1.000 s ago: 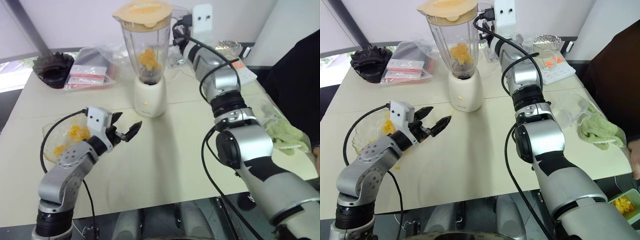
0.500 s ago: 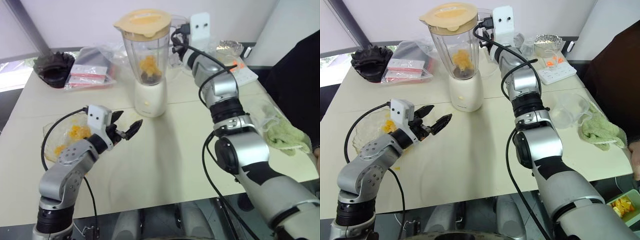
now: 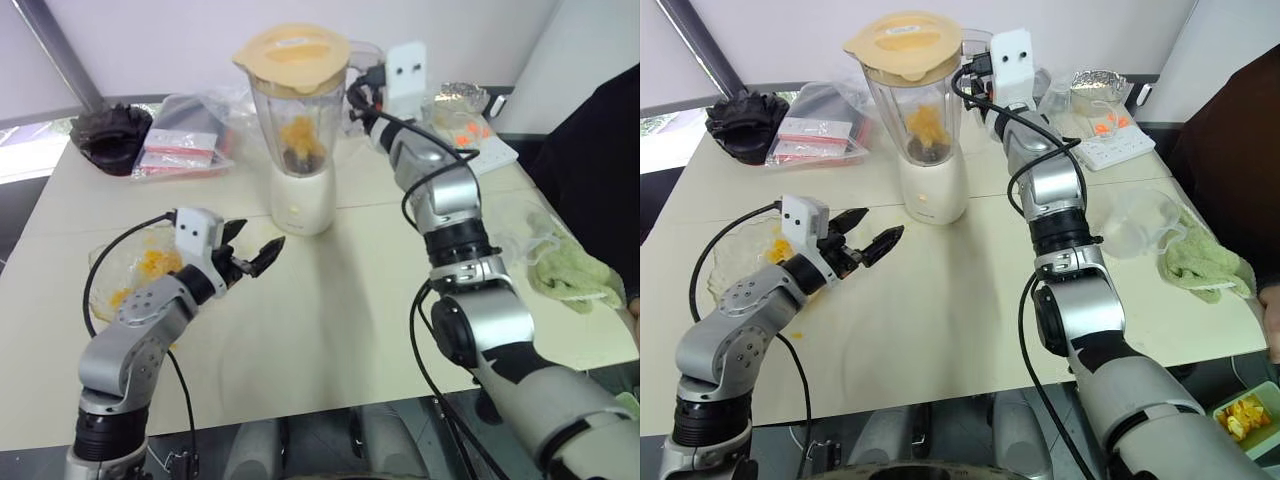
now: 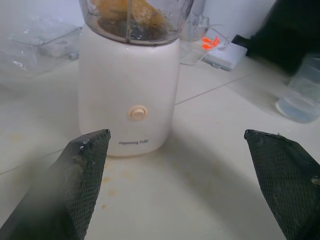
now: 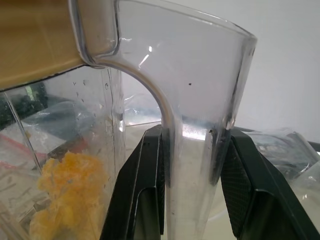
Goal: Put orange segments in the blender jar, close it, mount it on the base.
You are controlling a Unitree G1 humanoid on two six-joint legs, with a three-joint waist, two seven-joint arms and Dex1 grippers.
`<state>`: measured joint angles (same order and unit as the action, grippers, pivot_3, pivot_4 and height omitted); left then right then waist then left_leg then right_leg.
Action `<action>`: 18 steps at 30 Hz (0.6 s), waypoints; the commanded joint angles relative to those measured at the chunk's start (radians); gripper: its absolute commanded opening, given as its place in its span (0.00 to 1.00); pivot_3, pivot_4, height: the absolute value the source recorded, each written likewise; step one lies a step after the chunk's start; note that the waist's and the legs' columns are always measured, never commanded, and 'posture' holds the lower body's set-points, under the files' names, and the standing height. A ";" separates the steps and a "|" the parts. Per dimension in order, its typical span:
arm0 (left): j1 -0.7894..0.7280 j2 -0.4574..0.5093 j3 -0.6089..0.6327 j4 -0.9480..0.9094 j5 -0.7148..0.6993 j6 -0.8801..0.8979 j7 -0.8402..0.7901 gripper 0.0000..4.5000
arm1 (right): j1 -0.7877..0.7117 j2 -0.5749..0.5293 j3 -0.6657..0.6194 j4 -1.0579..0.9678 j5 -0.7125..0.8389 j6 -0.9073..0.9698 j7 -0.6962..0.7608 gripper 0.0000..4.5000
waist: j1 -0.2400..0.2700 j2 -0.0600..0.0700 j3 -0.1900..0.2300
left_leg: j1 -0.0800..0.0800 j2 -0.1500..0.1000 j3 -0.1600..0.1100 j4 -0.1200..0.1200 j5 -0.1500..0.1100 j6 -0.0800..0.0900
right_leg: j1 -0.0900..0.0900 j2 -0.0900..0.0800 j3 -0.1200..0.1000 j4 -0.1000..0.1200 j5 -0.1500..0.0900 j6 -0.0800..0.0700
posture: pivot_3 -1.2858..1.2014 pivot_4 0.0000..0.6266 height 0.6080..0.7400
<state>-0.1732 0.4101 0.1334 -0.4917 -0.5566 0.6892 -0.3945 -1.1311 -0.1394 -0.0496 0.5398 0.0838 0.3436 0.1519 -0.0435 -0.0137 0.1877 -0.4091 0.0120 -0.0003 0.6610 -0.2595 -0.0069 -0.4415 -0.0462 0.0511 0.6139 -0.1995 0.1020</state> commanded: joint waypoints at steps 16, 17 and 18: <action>-0.027 0.002 -0.007 -0.022 -0.001 -0.006 0.003 1.00 | -0.011 -0.058 0.041 0.122 -0.054 -0.009 0.057 0.98 | -0.003 0.000 0.000 | 0.000 0.000 0.000 0.000 0.000 0.000 | 0.000 0.001 0.000 0.000 0.000 0.000 | 0.52 0.24 1.00; -0.025 0.002 -0.006 -0.024 -0.002 -0.006 0.004 1.00 | 0.002 -0.066 0.042 0.113 -0.057 -0.012 0.063 0.98 | -0.003 0.000 0.000 | 0.000 0.000 0.001 0.000 0.000 0.000 | 0.000 0.001 0.000 0.000 0.000 0.000 | 0.52 0.24 1.00; -0.021 0.002 -0.006 -0.027 -0.002 -0.006 0.004 1.00 | 0.023 -0.074 0.044 0.095 -0.060 -0.013 0.070 0.98 | -0.003 0.000 0.000 | 0.000 0.000 0.001 0.000 0.000 0.000 | 0.000 0.000 0.000 0.000 0.000 0.000 | 0.52 0.24 1.00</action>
<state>-0.1921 0.4098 0.1292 -0.4912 -0.5563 0.6923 -0.3914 -1.1138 -0.1938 -0.0073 0.6812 0.0325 0.3560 0.2106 -0.0460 -0.0137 0.1877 -0.4087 0.0121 0.0002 0.6614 -0.2595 -0.0069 -0.4412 -0.0458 0.0513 0.6138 -0.1998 0.1014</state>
